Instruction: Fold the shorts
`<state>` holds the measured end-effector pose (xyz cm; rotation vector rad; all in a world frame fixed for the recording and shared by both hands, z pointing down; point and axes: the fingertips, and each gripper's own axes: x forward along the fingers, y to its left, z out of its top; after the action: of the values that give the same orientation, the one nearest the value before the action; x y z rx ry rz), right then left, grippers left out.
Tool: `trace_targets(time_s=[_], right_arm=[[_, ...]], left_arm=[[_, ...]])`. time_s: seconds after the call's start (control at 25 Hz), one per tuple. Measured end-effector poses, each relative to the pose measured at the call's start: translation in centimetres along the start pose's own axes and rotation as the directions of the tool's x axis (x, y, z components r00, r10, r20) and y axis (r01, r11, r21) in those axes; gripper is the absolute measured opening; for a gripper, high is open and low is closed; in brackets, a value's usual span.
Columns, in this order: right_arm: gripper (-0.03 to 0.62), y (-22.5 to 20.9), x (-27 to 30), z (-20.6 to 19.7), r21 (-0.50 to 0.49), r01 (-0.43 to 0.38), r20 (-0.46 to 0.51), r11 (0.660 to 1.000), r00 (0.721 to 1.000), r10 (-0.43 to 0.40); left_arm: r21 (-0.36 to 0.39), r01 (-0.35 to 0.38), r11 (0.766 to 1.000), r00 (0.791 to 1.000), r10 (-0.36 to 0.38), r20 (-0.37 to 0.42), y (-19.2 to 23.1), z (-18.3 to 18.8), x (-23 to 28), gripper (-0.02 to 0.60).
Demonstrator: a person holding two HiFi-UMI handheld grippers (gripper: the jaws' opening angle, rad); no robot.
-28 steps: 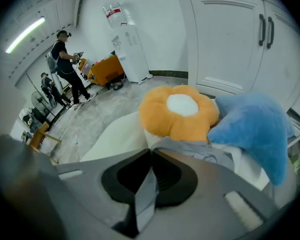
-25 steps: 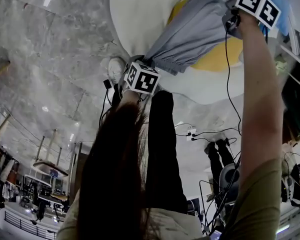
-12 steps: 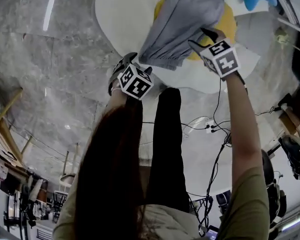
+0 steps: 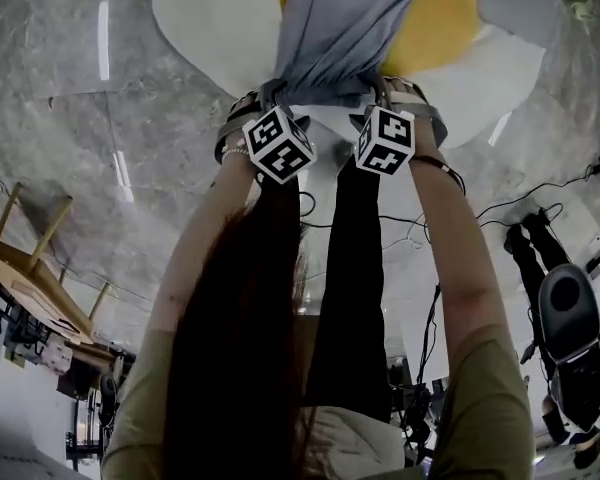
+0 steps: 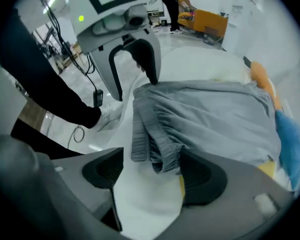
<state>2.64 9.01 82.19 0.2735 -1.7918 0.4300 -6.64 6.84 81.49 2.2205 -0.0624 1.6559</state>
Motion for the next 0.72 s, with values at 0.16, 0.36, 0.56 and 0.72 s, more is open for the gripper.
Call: trace_targets(time_s=[0.16, 0.36, 0.56, 0.72], right_arm=[[0.325, -0.8, 1.9, -1.0, -0.085, 0.046, -0.042, 0.995, 0.998, -0.05], [0.132, -2.8, 0.5, -1.0, 0.026, 0.045, 0.03, 0.999, 0.999, -0.046], [0.043, -3.4, -2.0, -1.8, 0.12, -0.044, 0.119, 0.992, 0.992, 0.029], [0.04, -3.7, -4.3, -2.1, 0.136, -0.099, 0.176, 0.986, 0.982, 0.074]], left_arm=[[0.035, 0.003, 0.999, 1.0, -0.002, -0.019, -0.9, -0.1, 1.0, 0.319], [0.016, -0.027, 1.0, 0.999, 0.027, -0.023, -0.5, 0.6, 1.9, 0.319], [0.02, -0.071, 0.997, 0.997, 0.072, -0.005, -0.8, 1.8, 2.6, 0.328], [-0.048, -0.172, 0.984, 0.98, 0.176, 0.093, -0.3, 4.8, 2.4, 0.356]])
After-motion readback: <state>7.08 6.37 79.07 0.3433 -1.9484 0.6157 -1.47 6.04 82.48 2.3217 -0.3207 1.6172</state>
